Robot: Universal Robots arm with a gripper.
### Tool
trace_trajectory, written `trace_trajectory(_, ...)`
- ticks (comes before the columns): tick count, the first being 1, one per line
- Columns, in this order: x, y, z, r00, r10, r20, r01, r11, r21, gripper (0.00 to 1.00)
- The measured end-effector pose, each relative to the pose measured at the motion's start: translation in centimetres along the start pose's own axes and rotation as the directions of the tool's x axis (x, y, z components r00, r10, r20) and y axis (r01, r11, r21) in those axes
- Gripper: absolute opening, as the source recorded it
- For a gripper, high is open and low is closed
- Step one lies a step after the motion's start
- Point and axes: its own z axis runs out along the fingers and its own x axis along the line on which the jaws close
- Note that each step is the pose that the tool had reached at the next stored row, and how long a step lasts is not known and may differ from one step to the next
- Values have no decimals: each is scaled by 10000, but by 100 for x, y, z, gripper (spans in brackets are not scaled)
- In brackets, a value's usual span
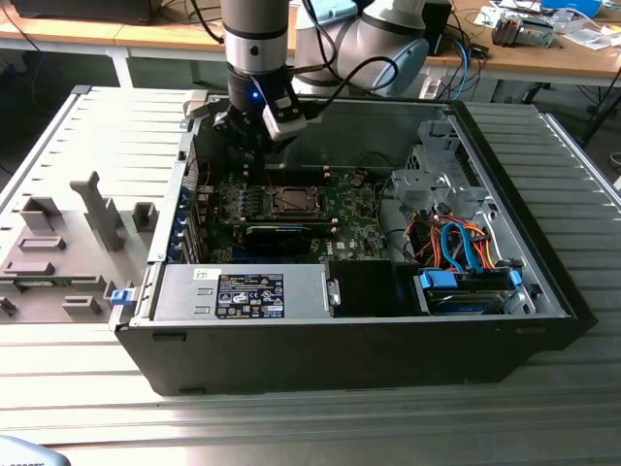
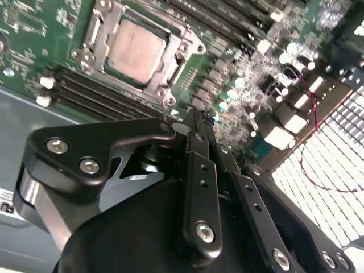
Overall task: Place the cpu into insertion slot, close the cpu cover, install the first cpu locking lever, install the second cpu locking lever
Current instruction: 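Install the first cpu locking lever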
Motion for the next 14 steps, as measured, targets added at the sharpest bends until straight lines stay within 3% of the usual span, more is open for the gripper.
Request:
trace_trajectory(1, 26, 0, 0, 10000, -23, -2, 23, 10000, -74, 11)
trace_trajectory(4, 34, 2, 1, 9995, -330, -18, 330, 9994, -133, 11)
trace_trajectory(7, 52, 19, 4, 9967, -808, -43, 807, 9967, -133, 11)
trace_trajectory(12, 96, 92, 10, 9966, -824, -43, 824, 9965, -143, 11)
trace_trajectory(14, 98, 154, 17, 9965, -836, -43, 835, 9964, -145, 11)
